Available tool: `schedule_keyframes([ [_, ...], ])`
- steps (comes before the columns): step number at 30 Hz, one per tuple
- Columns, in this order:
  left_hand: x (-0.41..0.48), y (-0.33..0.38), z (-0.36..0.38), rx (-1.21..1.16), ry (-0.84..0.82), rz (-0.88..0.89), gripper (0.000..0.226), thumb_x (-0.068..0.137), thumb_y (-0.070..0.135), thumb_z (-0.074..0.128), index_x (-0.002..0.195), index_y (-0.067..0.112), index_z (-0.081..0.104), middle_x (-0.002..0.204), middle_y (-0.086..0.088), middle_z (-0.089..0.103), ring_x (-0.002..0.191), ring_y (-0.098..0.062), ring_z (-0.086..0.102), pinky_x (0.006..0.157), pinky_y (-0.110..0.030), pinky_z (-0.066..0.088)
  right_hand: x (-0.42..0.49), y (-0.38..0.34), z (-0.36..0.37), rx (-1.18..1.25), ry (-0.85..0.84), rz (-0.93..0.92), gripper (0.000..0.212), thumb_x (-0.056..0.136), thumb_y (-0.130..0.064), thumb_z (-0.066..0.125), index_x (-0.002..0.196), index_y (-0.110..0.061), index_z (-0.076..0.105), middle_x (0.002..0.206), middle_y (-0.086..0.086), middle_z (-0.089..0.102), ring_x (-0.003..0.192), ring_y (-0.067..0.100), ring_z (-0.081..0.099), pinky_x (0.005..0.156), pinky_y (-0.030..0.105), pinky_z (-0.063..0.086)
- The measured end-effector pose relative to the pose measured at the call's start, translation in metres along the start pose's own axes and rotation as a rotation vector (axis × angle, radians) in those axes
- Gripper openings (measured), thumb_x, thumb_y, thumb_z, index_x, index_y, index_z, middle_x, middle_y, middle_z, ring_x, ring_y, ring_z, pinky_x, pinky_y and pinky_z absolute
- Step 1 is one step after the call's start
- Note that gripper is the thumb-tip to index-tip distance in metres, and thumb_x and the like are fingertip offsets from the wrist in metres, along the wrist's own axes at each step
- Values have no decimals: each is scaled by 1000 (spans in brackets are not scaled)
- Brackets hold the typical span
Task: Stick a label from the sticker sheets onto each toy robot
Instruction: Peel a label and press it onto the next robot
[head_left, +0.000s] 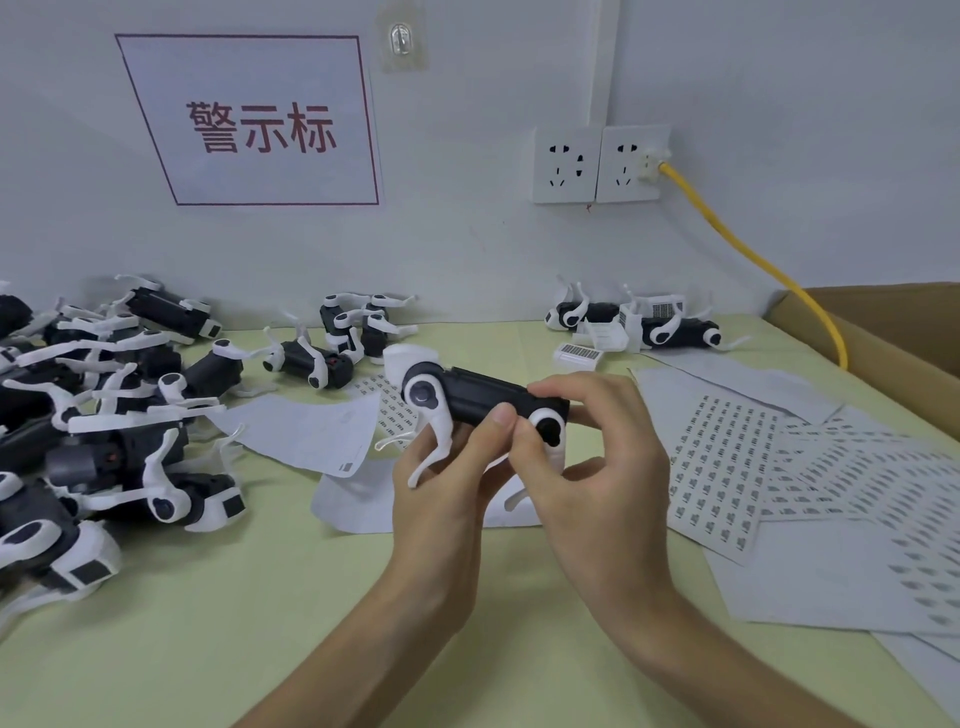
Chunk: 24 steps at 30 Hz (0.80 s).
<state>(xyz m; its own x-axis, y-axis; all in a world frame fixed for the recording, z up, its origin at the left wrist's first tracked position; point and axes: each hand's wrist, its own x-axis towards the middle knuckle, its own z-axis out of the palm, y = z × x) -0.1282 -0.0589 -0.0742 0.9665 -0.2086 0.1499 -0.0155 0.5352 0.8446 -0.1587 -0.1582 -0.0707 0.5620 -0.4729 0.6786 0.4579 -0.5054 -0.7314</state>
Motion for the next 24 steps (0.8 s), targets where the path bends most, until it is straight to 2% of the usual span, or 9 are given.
schedule_keyframes([
  [2, 0, 0, 0, 3, 5, -6, 23, 80, 25, 79, 90, 7, 68, 90, -17, 64, 88, -28, 74, 76, -29, 59, 2, 1, -1, -18, 6, -19, 22, 81, -30, 70, 101, -24, 71, 103, -13, 61, 100, 12, 66, 61, 34, 56],
  [5, 0, 1, 1, 28, 19, -11, 12, 80, 26, 77, 74, 17, 72, 86, -12, 70, 88, -26, 74, 74, -26, 57, 4, 2, -2, -46, 3, -27, 20, 79, -26, 74, 98, -26, 72, 101, -12, 63, 97, 11, 67, 62, 21, 43],
  [9, 2, 1, 2, 72, 55, 2, 21, 86, 22, 79, 66, 23, 74, 83, -5, 75, 82, -21, 77, 70, -24, 58, 4, 2, -4, -4, -44, -2, 21, 80, -25, 75, 100, -24, 72, 102, -14, 63, 98, 14, 66, 64, 28, 49],
  [11, 3, 2, 3, 87, 84, 6, 30, 93, 21, 73, 64, 25, 75, 78, -1, 75, 77, -17, 76, 69, -23, 58, 4, 1, -5, 30, -99, -1, 24, 81, -23, 74, 104, -24, 72, 104, -13, 63, 101, 17, 65, 65, 29, 53],
  [14, 5, 7, 3, 101, 94, 8, 40, 98, 23, 65, 60, 27, 75, 67, 5, 71, 64, -12, 71, 63, -18, 55, 2, -1, -4, 59, -189, -15, 37, 81, -18, 72, 117, -26, 70, 112, -8, 63, 107, 17, 63, 61, 29, 55],
  [16, 5, 7, 1, 79, 93, 7, 37, 98, 22, 65, 63, 25, 76, 70, 3, 72, 64, -12, 72, 61, -18, 55, 0, -1, -1, 66, -210, -4, 42, 82, -18, 71, 123, -27, 68, 114, -8, 62, 110, 17, 62, 63, 35, 57],
  [19, 4, 8, 2, 41, 59, -11, 14, 92, 26, 70, 88, 15, 77, 87, -5, 78, 75, -17, 76, 63, -20, 58, 0, 0, -2, 75, -216, 4, 42, 83, -19, 70, 124, -29, 68, 115, -8, 62, 112, 18, 62, 65, 39, 58],
  [21, 3, 8, 3, 36, 32, -15, 28, 81, 32, 74, 99, 11, 74, 94, -6, 78, 80, -18, 76, 66, -20, 58, 2, 0, -4, 71, -221, 4, 41, 83, -21, 69, 123, -29, 69, 115, -8, 63, 112, 18, 62, 65, 40, 58],
  [24, 3, 7, 1, 84, 40, 19, 34, 78, 39, 72, 98, 11, 73, 91, -3, 79, 78, -16, 77, 65, -19, 56, 2, -1, -5, 65, -234, 8, 41, 84, -22, 68, 124, -29, 69, 114, -10, 61, 112, 17, 62, 65, 41, 57],
])
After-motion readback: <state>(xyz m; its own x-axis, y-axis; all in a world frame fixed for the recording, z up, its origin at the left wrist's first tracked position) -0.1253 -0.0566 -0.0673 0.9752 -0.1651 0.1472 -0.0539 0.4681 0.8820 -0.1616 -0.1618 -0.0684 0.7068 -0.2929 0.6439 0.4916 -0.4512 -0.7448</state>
